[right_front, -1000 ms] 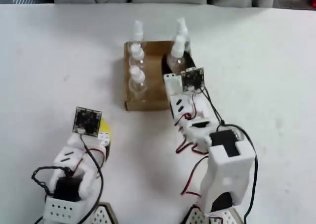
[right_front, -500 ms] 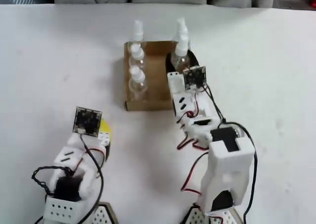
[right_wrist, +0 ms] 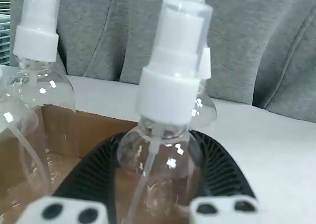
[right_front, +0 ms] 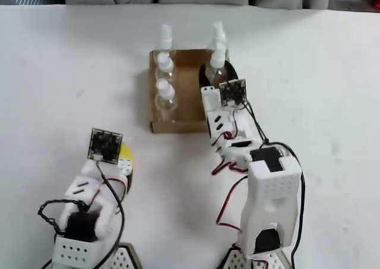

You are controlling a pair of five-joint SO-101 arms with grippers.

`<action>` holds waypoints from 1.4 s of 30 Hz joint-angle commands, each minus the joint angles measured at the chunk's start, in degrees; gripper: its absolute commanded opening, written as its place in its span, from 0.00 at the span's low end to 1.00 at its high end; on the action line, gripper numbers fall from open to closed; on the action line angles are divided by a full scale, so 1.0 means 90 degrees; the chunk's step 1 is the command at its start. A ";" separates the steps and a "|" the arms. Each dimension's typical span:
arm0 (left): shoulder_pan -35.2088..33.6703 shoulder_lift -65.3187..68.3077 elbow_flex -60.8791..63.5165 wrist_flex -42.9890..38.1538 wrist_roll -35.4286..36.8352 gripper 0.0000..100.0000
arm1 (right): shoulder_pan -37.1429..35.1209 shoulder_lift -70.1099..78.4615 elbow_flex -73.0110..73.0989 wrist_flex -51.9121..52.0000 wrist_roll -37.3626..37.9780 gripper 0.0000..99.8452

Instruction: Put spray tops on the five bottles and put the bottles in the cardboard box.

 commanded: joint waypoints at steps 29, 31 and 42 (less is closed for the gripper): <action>-0.0063 -0.0073 -0.0020 -0.0147 -0.0049 0.02 | -0.0161 -0.0562 0.0498 0.0269 0.0088 0.33; -0.0063 -0.0073 -0.0020 -0.0147 -0.0049 0.02 | -0.0210 -0.0562 0.0498 0.0269 0.0068 0.36; -0.0054 -0.0073 -0.0020 -0.0147 -0.0049 0.02 | -0.0171 -0.1050 0.0586 0.0425 -0.0078 0.36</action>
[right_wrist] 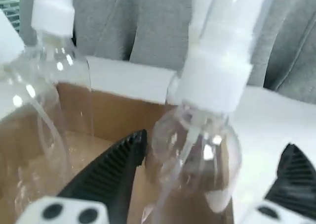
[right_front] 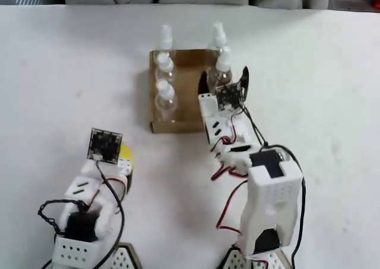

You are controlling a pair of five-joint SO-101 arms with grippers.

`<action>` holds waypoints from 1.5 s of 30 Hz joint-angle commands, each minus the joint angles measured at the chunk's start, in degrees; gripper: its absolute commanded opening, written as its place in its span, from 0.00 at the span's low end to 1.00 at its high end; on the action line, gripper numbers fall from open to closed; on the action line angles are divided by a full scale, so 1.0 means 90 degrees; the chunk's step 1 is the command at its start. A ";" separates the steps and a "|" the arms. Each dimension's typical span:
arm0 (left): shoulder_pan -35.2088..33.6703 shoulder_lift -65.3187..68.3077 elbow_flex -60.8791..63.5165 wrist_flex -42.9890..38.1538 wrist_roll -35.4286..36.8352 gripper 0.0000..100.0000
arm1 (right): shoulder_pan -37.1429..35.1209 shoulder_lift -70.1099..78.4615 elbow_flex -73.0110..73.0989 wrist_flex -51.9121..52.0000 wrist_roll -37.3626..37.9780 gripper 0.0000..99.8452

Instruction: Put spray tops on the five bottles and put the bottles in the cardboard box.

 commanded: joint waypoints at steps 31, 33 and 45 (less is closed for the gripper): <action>-0.0034 -0.0073 -0.0020 -0.0186 -0.0049 0.02 | -0.0005 -0.3678 0.1065 0.2515 -0.0547 0.36; -0.0044 -0.0073 -0.0020 -0.0195 -0.0049 0.02 | -0.0015 -0.4010 0.1114 0.2779 -0.0547 0.36; -0.0044 -0.0073 -0.0020 -0.0156 -0.0410 0.02 | -0.0024 -0.6569 0.1192 0.5436 -0.0547 0.36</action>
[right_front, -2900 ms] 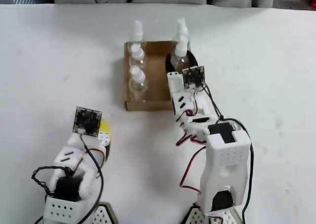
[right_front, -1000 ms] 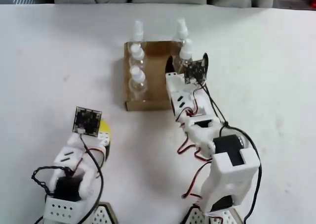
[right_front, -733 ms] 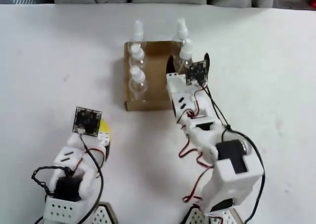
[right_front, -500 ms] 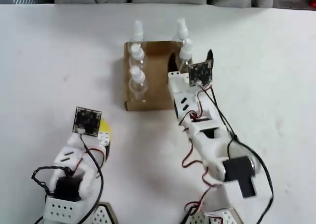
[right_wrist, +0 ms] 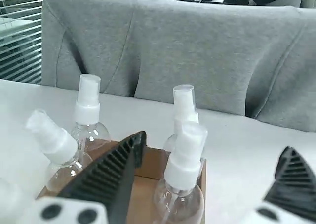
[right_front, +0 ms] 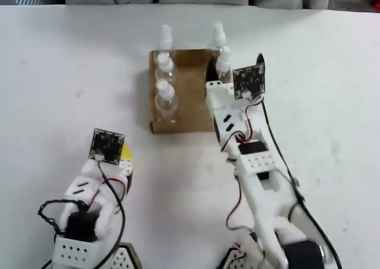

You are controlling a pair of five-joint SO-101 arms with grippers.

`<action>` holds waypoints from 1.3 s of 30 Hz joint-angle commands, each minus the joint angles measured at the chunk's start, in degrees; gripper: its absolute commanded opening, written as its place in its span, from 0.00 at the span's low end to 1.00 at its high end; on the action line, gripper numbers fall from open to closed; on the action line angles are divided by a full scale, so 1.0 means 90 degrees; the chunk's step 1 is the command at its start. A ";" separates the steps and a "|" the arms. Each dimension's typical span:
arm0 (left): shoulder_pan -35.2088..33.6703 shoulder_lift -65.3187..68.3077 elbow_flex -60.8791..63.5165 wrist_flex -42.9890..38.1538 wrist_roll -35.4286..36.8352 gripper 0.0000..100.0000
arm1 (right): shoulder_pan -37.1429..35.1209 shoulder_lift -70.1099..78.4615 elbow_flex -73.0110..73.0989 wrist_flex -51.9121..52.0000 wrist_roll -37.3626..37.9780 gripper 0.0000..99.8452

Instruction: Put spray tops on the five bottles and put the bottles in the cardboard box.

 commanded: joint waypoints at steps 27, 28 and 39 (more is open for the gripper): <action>-0.0044 -0.0063 -0.0020 -0.0078 -0.0205 0.02 | 0.0532 -0.6471 -0.0059 0.7604 -0.0049 0.01; -0.0044 -0.0063 -0.0020 -0.0039 -0.0205 0.02 | 0.0532 -0.6667 -0.0039 0.7810 -0.0029 0.01; -0.0054 -0.0063 -0.0020 -0.0010 -0.0205 0.02 | 0.0728 -0.8366 0.1426 0.8689 0.0440 0.02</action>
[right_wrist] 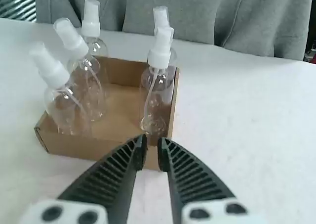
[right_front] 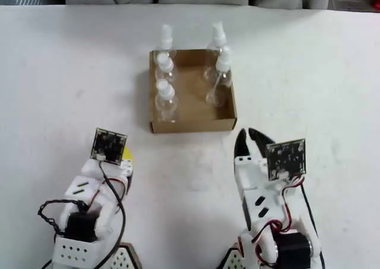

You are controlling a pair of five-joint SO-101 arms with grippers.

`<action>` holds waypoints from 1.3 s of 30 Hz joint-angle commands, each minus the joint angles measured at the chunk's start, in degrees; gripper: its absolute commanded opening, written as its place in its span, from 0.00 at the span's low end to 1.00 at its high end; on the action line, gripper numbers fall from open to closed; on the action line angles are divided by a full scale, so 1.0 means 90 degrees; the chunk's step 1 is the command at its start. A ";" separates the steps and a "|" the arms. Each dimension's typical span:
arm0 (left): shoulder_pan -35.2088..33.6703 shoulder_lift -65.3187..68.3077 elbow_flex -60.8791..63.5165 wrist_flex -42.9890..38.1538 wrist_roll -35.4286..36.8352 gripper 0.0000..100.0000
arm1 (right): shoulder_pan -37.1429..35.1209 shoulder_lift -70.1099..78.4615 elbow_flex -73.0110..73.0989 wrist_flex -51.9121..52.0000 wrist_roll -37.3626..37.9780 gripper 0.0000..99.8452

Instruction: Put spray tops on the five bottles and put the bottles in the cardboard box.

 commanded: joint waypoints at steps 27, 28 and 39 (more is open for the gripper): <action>-0.0054 -0.0063 -0.0020 0.1817 -0.0908 0.02 | 0.0591 0.0083 0.2911 0.1275 0.0186 0.02; -0.0054 -0.0063 -0.0020 0.1846 -0.0899 0.02 | 0.0591 0.0083 0.2911 0.1275 0.0186 0.02; -0.0044 -0.0063 -0.0020 0.2403 -0.0908 0.02 | 0.0591 0.0083 0.2911 0.1275 0.0186 0.02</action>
